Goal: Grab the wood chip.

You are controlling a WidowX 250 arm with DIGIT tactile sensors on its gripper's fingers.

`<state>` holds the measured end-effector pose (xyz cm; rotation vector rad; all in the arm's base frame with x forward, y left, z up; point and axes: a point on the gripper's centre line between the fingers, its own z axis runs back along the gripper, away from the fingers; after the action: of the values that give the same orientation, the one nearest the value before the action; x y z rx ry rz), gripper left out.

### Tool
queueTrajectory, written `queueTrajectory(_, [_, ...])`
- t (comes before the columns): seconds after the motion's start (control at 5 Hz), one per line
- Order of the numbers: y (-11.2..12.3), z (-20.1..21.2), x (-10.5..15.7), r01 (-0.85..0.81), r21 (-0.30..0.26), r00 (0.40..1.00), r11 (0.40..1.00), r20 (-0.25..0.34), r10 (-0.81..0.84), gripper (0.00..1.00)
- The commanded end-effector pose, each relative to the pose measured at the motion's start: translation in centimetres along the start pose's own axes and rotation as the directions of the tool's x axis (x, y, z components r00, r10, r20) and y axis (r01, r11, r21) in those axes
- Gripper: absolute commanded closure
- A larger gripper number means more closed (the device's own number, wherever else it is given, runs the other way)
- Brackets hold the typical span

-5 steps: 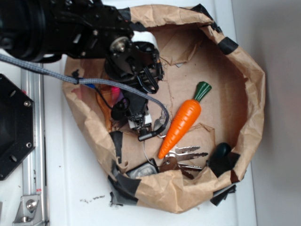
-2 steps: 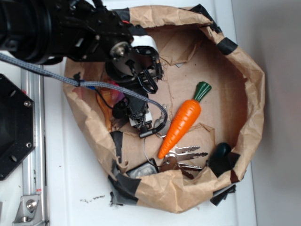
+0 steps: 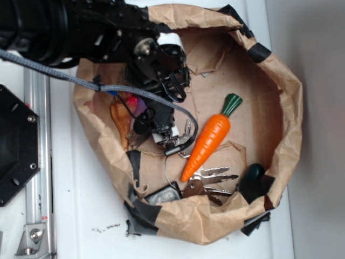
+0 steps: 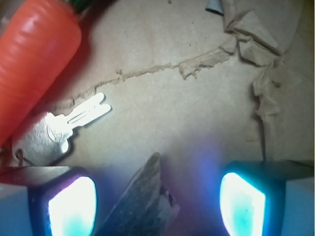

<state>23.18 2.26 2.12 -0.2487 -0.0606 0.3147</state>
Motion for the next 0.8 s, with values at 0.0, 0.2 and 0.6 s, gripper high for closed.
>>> queueTrajectory(0.0, [-1.5,-0.8,-0.8,-0.23,0.076,0.972,0.97,0.06,0.226,0.0])
queueTrajectory(0.2, [-2.9,-0.9,-1.4,-0.226,0.109,0.974,0.968,0.059,0.221,0.0])
queueTrajectory(0.6, [-2.7,-1.5,-2.1,-0.212,0.117,0.977,0.97,0.061,0.206,0.0])
